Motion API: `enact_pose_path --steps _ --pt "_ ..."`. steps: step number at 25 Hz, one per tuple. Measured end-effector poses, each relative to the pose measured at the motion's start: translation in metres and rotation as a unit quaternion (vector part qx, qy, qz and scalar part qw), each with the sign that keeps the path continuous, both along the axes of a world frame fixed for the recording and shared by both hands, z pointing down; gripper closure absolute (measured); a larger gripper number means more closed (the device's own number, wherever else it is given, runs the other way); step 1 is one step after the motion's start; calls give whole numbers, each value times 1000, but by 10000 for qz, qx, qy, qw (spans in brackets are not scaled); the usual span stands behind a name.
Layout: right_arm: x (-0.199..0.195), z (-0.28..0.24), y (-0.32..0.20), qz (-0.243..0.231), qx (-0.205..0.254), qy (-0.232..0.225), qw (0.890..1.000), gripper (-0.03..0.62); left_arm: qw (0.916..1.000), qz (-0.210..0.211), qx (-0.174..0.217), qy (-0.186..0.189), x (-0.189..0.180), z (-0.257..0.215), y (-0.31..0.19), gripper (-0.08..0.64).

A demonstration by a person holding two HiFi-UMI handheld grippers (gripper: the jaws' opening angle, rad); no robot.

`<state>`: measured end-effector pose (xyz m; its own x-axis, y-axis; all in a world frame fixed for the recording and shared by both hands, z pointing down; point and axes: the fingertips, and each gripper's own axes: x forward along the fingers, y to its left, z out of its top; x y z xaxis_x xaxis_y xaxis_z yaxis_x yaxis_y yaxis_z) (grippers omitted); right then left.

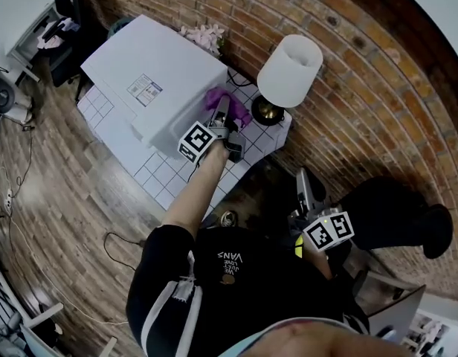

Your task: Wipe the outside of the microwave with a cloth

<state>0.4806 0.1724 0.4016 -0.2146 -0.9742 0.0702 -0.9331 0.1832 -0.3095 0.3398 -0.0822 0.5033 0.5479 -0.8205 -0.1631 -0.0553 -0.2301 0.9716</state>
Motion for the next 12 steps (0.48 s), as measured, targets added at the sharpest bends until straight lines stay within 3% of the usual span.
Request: enact_pose_path --steps 6,12 --pt "22 2 7 241 -73 44 9997 588 9999 -16 60 -83 28 -2 -20 420" --pt "17 5 4 153 -99 -1 9998 588 9997 102 146 -153 29 -4 -13 420"
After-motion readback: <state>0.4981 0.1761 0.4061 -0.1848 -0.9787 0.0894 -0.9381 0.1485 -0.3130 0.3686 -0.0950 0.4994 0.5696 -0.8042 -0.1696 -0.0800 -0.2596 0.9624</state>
